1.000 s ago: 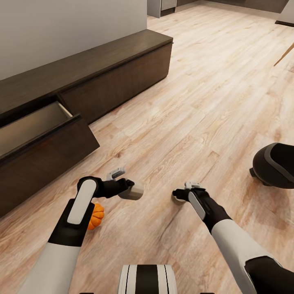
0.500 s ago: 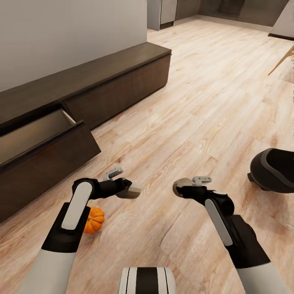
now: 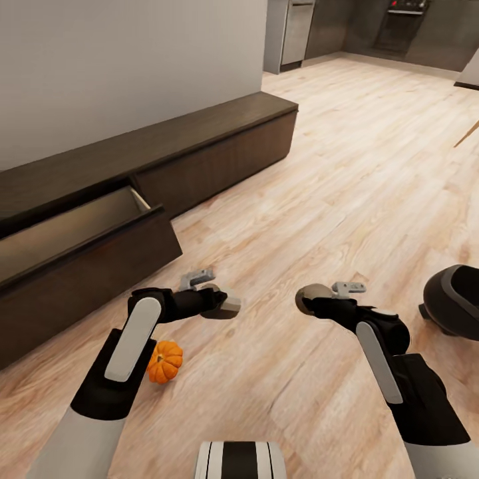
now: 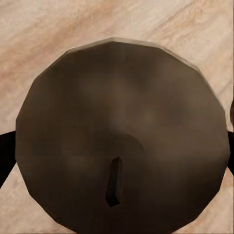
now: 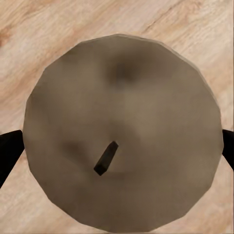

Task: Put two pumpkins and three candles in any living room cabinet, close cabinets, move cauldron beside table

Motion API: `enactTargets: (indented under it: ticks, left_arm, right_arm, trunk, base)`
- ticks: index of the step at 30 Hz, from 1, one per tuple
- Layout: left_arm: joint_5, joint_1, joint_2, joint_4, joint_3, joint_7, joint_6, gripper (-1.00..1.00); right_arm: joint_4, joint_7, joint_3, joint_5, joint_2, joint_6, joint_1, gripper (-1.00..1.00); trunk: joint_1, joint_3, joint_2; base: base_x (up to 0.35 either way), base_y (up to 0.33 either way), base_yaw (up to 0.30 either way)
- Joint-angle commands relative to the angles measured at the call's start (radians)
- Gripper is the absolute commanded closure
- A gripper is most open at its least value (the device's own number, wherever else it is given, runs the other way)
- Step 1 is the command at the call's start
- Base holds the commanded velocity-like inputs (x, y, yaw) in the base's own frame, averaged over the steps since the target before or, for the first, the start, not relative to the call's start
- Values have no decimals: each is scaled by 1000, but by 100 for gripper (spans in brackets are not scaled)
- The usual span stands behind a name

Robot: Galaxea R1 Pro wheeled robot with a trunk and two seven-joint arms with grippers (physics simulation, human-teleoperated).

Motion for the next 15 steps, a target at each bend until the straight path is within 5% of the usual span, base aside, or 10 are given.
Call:
enactTargets:
  ticks: [1,15]
  left_arm:
    - [11,5,0,-2,-5,17,-2,100]
    - [10,7,-3,-3,-3,62,-7,100]
  right_arm:
    - [-1,-11,-4,-14,-8,3,-3,100]
    - [-1,-11,-6,-14,-11,3,-4,100]
  trunk:
    - [-1,3,0]
    - [-7,57,3]
  base:
    - [0,0,263]
    - [0,0,274]
